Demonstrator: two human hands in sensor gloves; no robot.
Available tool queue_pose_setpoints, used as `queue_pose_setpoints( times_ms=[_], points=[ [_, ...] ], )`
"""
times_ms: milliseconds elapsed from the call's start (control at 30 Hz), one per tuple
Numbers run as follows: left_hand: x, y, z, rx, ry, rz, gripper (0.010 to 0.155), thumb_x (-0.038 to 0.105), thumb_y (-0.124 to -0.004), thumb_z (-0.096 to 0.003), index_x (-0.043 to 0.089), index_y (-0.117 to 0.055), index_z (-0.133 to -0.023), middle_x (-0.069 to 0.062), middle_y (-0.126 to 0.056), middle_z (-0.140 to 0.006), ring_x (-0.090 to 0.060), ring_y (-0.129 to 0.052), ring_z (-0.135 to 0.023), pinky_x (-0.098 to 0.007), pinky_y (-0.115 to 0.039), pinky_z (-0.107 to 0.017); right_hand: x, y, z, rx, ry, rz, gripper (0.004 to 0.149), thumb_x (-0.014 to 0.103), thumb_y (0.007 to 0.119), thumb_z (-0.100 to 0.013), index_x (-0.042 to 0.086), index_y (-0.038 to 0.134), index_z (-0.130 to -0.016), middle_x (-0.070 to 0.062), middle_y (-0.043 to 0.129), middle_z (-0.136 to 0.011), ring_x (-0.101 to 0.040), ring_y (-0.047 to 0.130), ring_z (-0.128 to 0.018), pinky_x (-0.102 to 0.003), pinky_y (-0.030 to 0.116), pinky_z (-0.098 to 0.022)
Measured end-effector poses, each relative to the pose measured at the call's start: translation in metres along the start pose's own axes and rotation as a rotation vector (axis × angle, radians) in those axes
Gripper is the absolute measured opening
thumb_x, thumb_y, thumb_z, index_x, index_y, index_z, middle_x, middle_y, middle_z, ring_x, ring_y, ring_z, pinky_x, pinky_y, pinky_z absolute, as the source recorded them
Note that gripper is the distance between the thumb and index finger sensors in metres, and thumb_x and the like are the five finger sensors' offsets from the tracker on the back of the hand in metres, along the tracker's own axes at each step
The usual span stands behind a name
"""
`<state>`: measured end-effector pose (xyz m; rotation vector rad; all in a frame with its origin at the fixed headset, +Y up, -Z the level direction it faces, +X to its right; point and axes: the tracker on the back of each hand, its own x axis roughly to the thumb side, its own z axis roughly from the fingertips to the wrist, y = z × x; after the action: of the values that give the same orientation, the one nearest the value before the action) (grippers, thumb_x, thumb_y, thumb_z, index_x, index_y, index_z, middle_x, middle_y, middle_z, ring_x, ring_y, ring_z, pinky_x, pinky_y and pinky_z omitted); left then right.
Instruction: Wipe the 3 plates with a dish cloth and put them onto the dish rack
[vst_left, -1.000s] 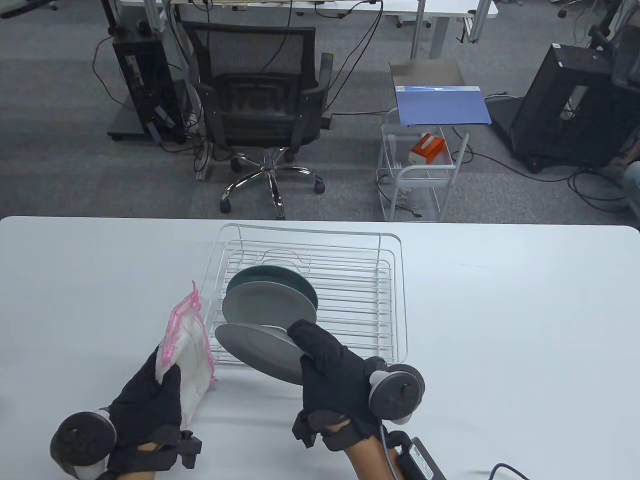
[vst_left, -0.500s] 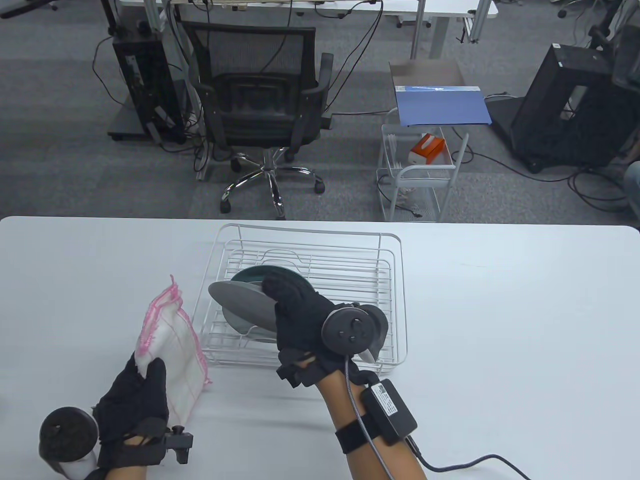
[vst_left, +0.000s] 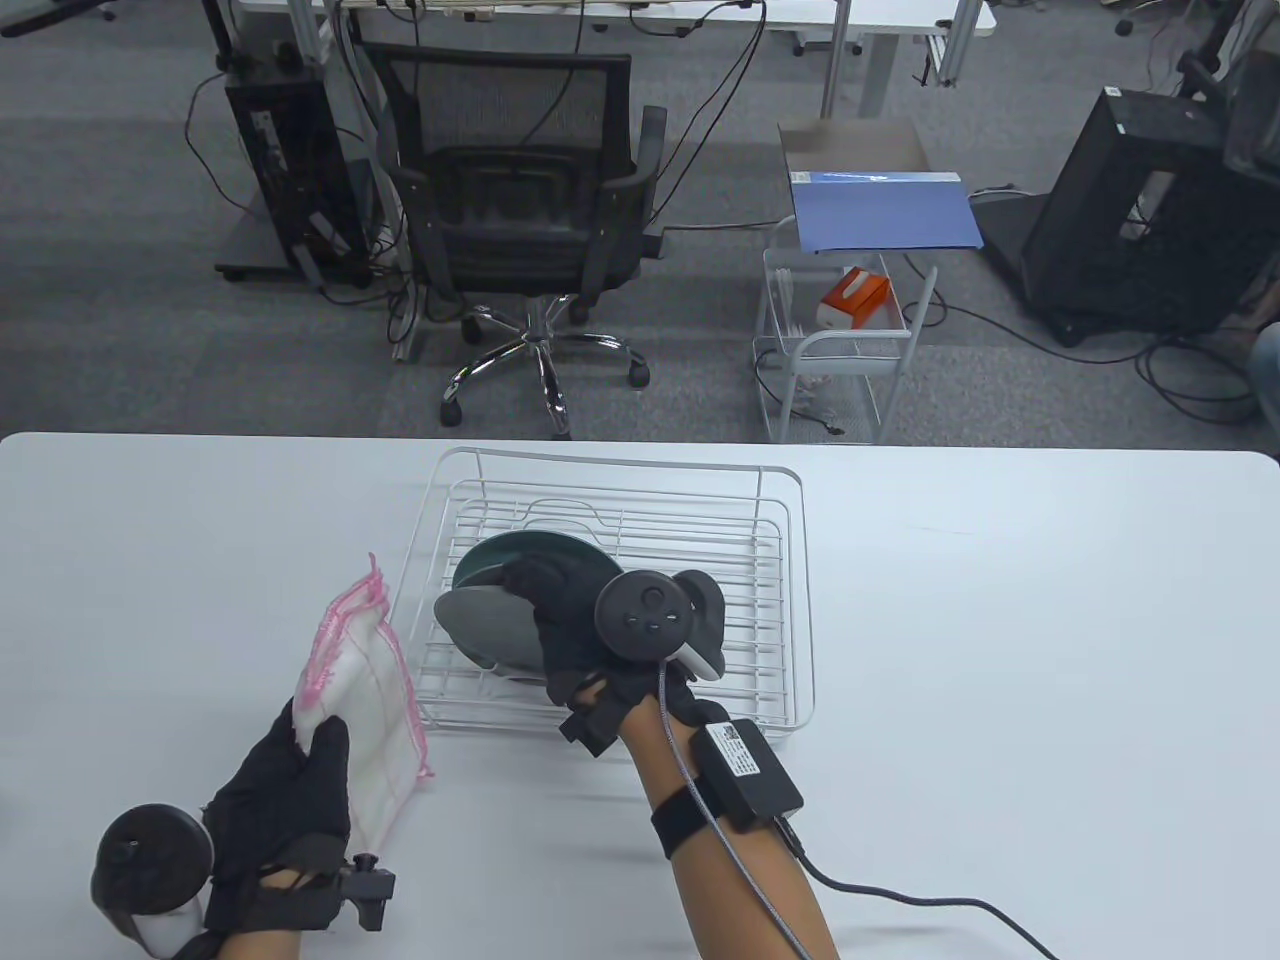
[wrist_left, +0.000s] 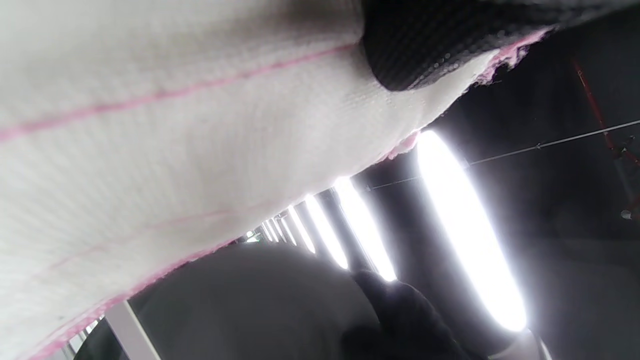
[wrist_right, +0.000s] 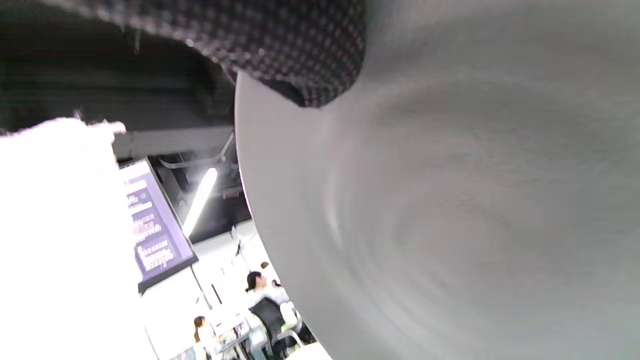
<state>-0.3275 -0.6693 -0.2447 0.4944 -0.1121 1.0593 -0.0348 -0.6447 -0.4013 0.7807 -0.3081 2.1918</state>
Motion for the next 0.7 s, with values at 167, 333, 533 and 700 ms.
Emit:
queue_pose_setpoints(
  times_ms=[167,333,533,700],
  points=[
    [0.0,-0.001,0.0,-0.003,-0.007,0.002,0.049,0.038,-0.075,-0.0541,0.018,-0.075,-0.099,-0.015,-0.098,-0.084,-0.039,-0.098,-0.077,-0.061,-0.066,-0.063,0.003,0.013,-0.008,0.098,0.011,0.073,0.045,0.012,0.084,-0.041,0.014,0.077,-0.085,-0.018,0.081,-0.084,-0.04,0.091,-0.069,-0.058,0.08,-0.05],
    [0.0,-0.002,0.001,-0.011,-0.018,0.003,0.049,0.038,-0.075,-0.054,0.017,-0.075,-0.099,-0.015,-0.099,-0.084,-0.039,-0.098,-0.076,-0.061,-0.067,-0.063,0.006,0.022,-0.01,0.13,0.027,0.218,0.044,0.018,0.086,-0.041,0.014,0.081,-0.084,-0.017,0.084,-0.082,-0.04,0.094,-0.066,-0.058,0.081,-0.048],
    [0.003,-0.004,0.001,-0.029,-0.037,-0.005,0.049,0.038,-0.075,-0.0538,0.018,-0.075,-0.098,-0.014,-0.099,-0.083,-0.038,-0.099,-0.076,-0.061,-0.067,-0.063,0.012,0.017,-0.008,0.072,0.08,0.239,0.046,0.022,0.085,-0.042,0.011,0.079,-0.086,-0.019,0.082,-0.083,-0.042,0.091,-0.067,-0.06,0.079,-0.048],
    [0.005,-0.008,0.002,-0.059,-0.056,-0.03,0.05,0.038,-0.075,-0.0537,0.017,-0.075,-0.098,-0.014,-0.1,-0.083,-0.039,-0.099,-0.076,-0.061,-0.067,-0.063,0.014,-0.003,0.001,-0.004,0.12,0.138,0.047,0.022,0.084,-0.042,0.011,0.077,-0.087,-0.02,0.079,-0.085,-0.044,0.088,-0.071,-0.061,0.075,-0.051]
  ],
)
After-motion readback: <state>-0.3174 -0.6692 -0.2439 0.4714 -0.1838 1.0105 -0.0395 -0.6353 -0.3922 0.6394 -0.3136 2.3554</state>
